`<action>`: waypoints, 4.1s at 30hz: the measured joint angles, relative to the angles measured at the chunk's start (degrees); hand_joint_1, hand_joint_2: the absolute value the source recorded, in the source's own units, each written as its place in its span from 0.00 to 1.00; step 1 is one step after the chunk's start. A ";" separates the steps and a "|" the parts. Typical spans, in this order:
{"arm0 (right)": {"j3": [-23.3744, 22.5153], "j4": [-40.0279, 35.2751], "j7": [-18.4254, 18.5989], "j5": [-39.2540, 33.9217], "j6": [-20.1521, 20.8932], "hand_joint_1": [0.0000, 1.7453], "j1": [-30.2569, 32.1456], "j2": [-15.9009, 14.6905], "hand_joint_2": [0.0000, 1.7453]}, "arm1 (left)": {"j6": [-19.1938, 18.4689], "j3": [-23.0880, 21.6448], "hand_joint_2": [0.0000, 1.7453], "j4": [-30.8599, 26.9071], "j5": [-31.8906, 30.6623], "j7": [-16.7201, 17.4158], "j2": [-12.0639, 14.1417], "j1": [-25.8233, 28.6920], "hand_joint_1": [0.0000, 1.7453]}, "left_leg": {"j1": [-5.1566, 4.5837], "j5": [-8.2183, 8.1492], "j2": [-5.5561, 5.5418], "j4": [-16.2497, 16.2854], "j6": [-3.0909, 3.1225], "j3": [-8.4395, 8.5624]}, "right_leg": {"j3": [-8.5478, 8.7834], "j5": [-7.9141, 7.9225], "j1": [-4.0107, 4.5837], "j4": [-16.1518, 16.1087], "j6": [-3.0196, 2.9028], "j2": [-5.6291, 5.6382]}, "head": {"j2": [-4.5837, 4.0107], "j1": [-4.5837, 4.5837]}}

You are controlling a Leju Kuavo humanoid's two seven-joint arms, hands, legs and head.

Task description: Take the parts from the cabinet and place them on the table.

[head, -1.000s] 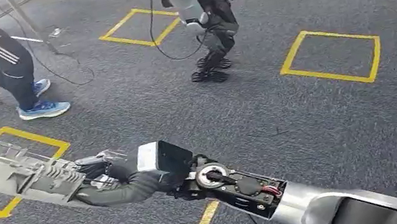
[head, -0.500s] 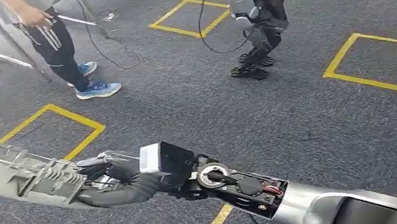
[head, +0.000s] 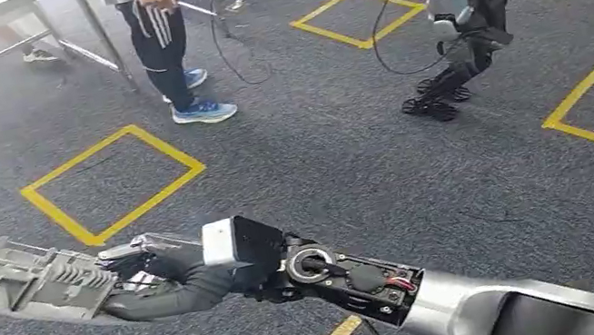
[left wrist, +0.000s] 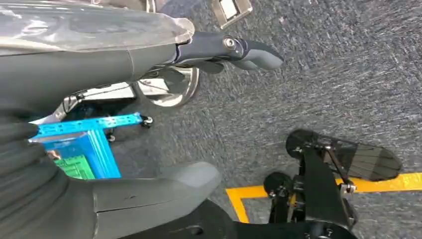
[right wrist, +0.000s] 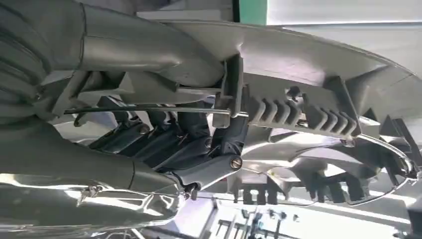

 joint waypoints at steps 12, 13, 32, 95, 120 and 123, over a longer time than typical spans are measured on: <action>0.64 0.31 -0.09 -0.02 -0.07 1.00 -0.35 0.09 1.00 | 0.02 0.00 1.00 0.00 0.09 0.02 -0.17 -0.08 0.00 | -0.19 0.59 -7.84 0.17 -0.11 -0.53 | -0.68 1.74 0.45 -0.51 -2.20 7.76 | 0.00 0.04; 0.72 0.31 -0.02 0.02 -0.11 1.00 -0.36 0.14 1.00 | 0.02 0.00 1.00 0.00 0.11 0.02 -0.17 0.18 0.00 | -0.05 0.87 -8.51 -0.25 -0.56 -0.52 | -0.56 1.78 0.51 -0.59 -2.30 7.18 | 0.00 0.20; 0.90 0.35 0.35 1.40 -0.76 1.00 -0.40 0.40 1.00 | -0.17 -1.33 1.00 0.00 -0.24 -0.26 0.02 -0.12 0.00 | -0.08 -0.06 -0.86 -0.26 0.45 0.33 | -2.96 -3.82 -0.13 6.49 0.12 2.65 | 0.00 0.26; -0.74 0.98 0.92 -0.88 -1.53 1.00 0.84 -0.17 1.00 | -0.61 -4.26 1.00 -0.02 -0.11 0.37 0.17 -0.29 0.00 | -0.13 -1.61 -1.14 -3.42 1.86 3.67 | -0.92 2.82 -0.02 0.07 0.15 2.76 | 0.00 0.24; -0.65 1.97 0.37 -1.16 -0.79 1.00 1.19 -0.91 1.00 | -0.15 -5.14 1.00 0.02 1.38 -0.42 0.85 -0.45 0.00 | -1.48 2.02 -0.35 1.02 1.09 -2.81 | 0.25 0.78 0.37 0.13 -2.45 4.43 | 0.00 -0.26; -0.63 1.81 0.35 -1.14 -0.76 1.00 1.02 -0.89 1.00 | -0.15 -5.25 1.00 0.02 1.38 -0.42 0.70 -1.05 0.00 | -1.87 2.40 -0.27 0.12 0.31 -2.50 | -0.23 -0.01 0.83 0.51 -2.13 4.23 | -0.02 -0.50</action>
